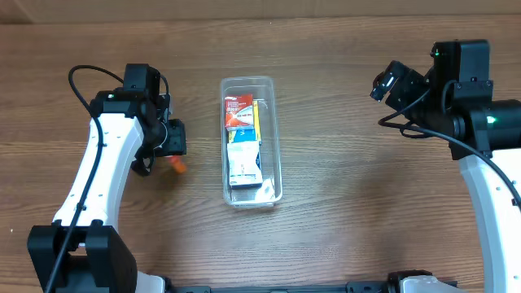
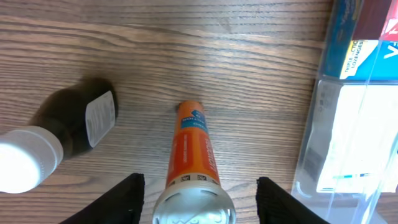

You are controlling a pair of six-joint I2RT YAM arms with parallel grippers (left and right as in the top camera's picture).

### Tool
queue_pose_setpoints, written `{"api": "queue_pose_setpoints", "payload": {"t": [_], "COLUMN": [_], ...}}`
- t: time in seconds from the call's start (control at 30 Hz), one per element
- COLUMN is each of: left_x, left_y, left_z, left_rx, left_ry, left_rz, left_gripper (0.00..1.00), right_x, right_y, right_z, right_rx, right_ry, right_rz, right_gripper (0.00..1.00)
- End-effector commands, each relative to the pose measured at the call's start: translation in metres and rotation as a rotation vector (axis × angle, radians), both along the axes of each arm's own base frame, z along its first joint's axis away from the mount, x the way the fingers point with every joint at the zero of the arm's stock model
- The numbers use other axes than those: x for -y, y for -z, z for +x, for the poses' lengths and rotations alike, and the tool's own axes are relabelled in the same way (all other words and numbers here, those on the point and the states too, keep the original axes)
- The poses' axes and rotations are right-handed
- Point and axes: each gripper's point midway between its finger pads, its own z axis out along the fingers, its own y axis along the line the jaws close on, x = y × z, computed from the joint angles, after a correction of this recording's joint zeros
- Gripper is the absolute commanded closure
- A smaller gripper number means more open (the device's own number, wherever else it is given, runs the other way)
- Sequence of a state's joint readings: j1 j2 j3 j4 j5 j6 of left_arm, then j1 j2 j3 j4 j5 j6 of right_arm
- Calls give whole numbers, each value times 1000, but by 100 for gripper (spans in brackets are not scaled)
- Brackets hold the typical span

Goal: Pack container
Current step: 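Reach the left gripper to the orange tube and grasp its cap, then lift the orange tube and carry it over the container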

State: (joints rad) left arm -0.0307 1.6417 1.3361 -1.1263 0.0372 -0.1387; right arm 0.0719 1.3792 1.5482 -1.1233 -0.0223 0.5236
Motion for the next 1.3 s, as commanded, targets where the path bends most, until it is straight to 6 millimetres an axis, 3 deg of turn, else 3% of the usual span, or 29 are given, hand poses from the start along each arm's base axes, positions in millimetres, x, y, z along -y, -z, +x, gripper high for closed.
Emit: {"api": "queue_pose_setpoints", "payload": {"t": [0.0,0.27,0.47,0.63,0.77,0.9,0.93,1.07,1.13,1.27], "left_x": [4,4,4,5,11,27,35,71,104,161], "left_y": [-4,1,1,-4,-34,-91,-116,-164,-177,-174], "left_z": [3,0,0,2,8,11,9,-2,-13,-34], "left_rx": [5,-22,-22,-12,19,72,102,170,191,193], "left_ry": [3,2,2,3,10,39,64,178,284,462], "left_rz": [-35,-34,-34,-41,-72,-131,-142,-154,-168,-184], "left_gripper": [43,51,75,83,86,86,86,85,85,83], "right_x": [2,2,2,1,2,1,2,2,1,2], "right_y": [-5,-5,-5,-5,-5,-5,-5,-5,-5,-5], "right_z": [0,0,0,0,0,0,0,0,0,0], "right_rx": [14,14,14,14,14,14,14,14,14,14], "right_ry": [8,8,8,8,8,8,8,8,8,8], "right_rz": [2,2,2,2,2,2,2,2,2,2], "right_gripper": [0,0,0,0,0,0,0,0,0,0]}}
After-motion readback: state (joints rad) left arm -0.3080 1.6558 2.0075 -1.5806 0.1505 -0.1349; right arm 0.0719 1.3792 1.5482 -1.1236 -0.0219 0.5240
